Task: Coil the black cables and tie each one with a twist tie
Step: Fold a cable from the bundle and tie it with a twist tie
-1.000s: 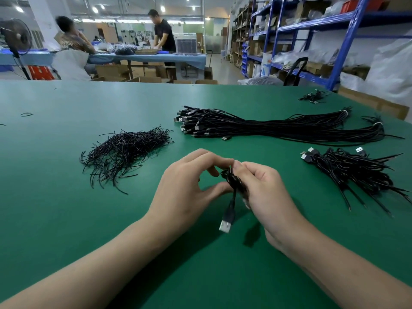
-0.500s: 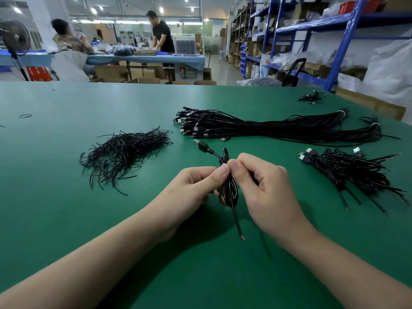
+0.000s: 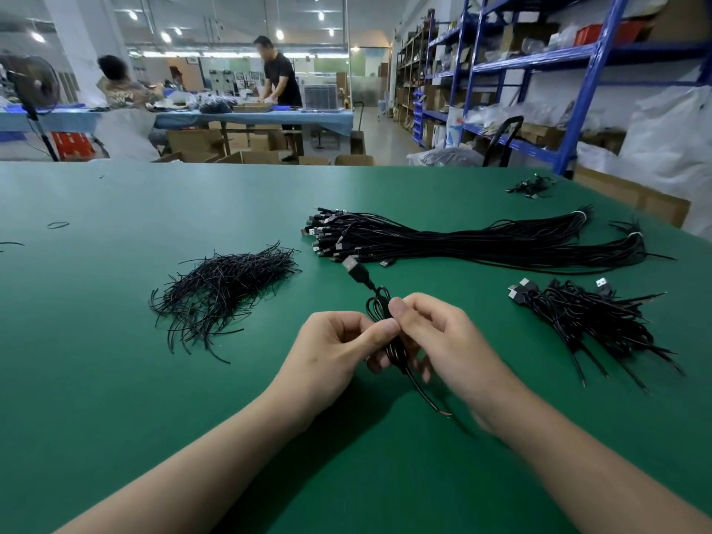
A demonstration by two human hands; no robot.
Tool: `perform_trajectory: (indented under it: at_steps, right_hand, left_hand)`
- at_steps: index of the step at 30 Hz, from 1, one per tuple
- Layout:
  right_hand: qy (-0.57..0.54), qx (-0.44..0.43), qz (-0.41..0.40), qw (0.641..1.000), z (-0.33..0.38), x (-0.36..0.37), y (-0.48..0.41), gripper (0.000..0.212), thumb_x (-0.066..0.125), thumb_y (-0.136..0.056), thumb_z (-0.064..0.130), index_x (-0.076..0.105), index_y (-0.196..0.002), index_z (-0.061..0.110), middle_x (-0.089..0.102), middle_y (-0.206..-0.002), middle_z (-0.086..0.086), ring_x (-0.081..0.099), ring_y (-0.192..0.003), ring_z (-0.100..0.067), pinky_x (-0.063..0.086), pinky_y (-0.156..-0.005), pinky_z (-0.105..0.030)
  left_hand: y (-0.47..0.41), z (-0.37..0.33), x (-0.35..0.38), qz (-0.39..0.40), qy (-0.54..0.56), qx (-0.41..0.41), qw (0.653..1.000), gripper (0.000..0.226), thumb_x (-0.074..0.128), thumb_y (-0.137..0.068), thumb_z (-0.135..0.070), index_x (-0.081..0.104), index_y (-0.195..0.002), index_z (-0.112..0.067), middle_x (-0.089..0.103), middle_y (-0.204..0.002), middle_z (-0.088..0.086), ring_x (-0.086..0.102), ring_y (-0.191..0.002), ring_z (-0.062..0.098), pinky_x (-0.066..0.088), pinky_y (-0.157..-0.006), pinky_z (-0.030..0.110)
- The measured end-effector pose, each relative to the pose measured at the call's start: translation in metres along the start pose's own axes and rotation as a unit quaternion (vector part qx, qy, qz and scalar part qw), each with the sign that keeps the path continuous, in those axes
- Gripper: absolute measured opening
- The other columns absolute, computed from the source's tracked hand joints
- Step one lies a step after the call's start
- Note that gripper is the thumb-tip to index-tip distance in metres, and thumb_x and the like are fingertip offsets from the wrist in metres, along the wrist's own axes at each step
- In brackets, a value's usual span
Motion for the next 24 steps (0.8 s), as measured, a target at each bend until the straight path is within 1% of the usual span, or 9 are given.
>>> perform_trajectory:
  at_steps: [3,6,8,10,13,16,19,21,24]
  right_hand:
    - [0.002,0.047,0.033,0.998,-0.002,-0.013,-0.006,0.031,0.060,-0.098,0.042,0.068,-0.085,0.015,0.067,-0.078,-0.016,0.056,-0.065,-0.015,0.042,-0.051,-0.025]
    - [0.048,0.060,0.022,0.997,-0.002,-0.033,-0.013,0.025,0.067,-0.096,0.033,0.071,-0.082,0.013,0.063,-0.064,-0.001,0.057,-0.059,-0.012,0.044,-0.051,-0.026]
    - [0.140,0.057,-0.029,0.988,0.000,-0.054,-0.019,0.027,0.070,-0.092,0.037,0.072,-0.076,0.015,0.064,-0.056,0.000,0.056,-0.053,-0.010,0.042,-0.052,-0.025]
    - [0.312,0.052,-0.099,0.944,0.004,-0.085,-0.025,0.030,0.070,-0.087,0.043,0.070,-0.071,0.019,0.065,-0.057,0.003,0.057,-0.054,-0.007,0.043,-0.054,-0.025]
    - [0.594,0.090,-0.122,0.790,0.011,-0.126,-0.031,0.031,0.062,-0.091,0.044,0.066,-0.071,0.020,0.063,-0.066,0.006,0.061,-0.065,-0.017,0.049,-0.059,-0.029]
    - [0.714,0.145,-0.103,0.677,0.011,-0.160,-0.031,0.034,0.058,-0.094,0.035,0.053,-0.066,0.016,0.055,-0.065,0.002,0.050,-0.055,-0.017,0.033,-0.048,-0.026]
    - [0.746,0.196,-0.083,0.632,0.011,-0.180,-0.028,0.035,0.058,-0.096,0.035,0.048,-0.067,0.018,0.052,-0.068,0.004,0.046,-0.058,-0.016,0.024,-0.047,-0.027]
    - [0.746,0.194,-0.078,0.632,0.010,-0.180,-0.027,0.032,0.058,-0.097,0.040,0.052,-0.074,0.019,0.052,-0.075,0.004,0.053,-0.071,-0.021,0.029,-0.052,-0.028]
    - [0.743,0.137,-0.075,0.651,0.008,-0.159,-0.031,0.029,0.057,-0.097,0.045,0.057,-0.105,0.018,0.057,-0.106,-0.002,0.055,-0.106,-0.026,0.041,-0.071,-0.035]
  left_hand:
    - [-0.012,-0.002,-0.002,0.016,-0.054,0.005,0.998,0.042,0.068,-0.079,-0.055,0.070,-0.062,-0.017,0.073,-0.065,0.001,0.063,-0.061,0.013,0.048,-0.066,0.030]
    - [-0.030,-0.007,0.002,0.062,-0.208,0.038,0.975,0.039,0.067,-0.090,-0.052,0.074,-0.069,-0.019,0.073,-0.066,-0.007,0.067,-0.061,0.011,0.053,-0.064,0.032]
    - [-0.048,-0.011,0.007,0.077,-0.320,0.053,0.943,0.045,0.061,-0.091,-0.059,0.075,-0.075,-0.020,0.073,-0.069,-0.005,0.068,-0.066,0.015,0.054,-0.068,0.037]
    - [-0.069,-0.012,0.010,0.064,-0.393,0.058,0.915,0.047,0.056,-0.093,-0.062,0.074,-0.080,-0.021,0.074,-0.075,-0.003,0.068,-0.073,0.017,0.055,-0.071,0.037]
    - [-0.104,-0.008,0.010,0.007,-0.435,0.064,0.898,0.028,0.057,-0.098,-0.048,0.075,-0.099,-0.027,0.075,-0.096,-0.006,0.068,-0.093,0.020,0.055,-0.081,0.036]
    - [-0.138,0.007,0.010,-0.007,-0.498,0.063,0.865,0.033,0.053,-0.102,-0.039,0.066,-0.127,-0.023,0.067,-0.127,-0.001,0.059,-0.120,0.023,0.049,-0.097,0.037]
    - [-0.166,0.026,0.011,0.010,-0.573,0.045,0.818,0.039,0.047,-0.105,-0.036,0.057,-0.139,-0.019,0.058,-0.140,0.003,0.051,-0.130,0.027,0.047,-0.101,0.042]
    - [-0.180,0.036,0.010,0.015,-0.596,0.032,0.802,0.037,0.047,-0.106,-0.033,0.059,-0.136,-0.018,0.058,-0.139,0.003,0.050,-0.130,0.027,0.049,-0.098,0.044]
    - [-0.193,0.041,0.011,-0.005,-0.640,0.045,0.767,0.031,0.050,-0.105,-0.031,0.066,-0.130,-0.022,0.061,-0.133,0.001,0.050,-0.126,0.026,0.045,-0.098,0.042]
Point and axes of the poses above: each hand's wrist, its own y-axis away from the middle knuckle, its own x-axis out of the palm, z = x × y, the point moved 6 cm from there along -y, towards the middle knuckle
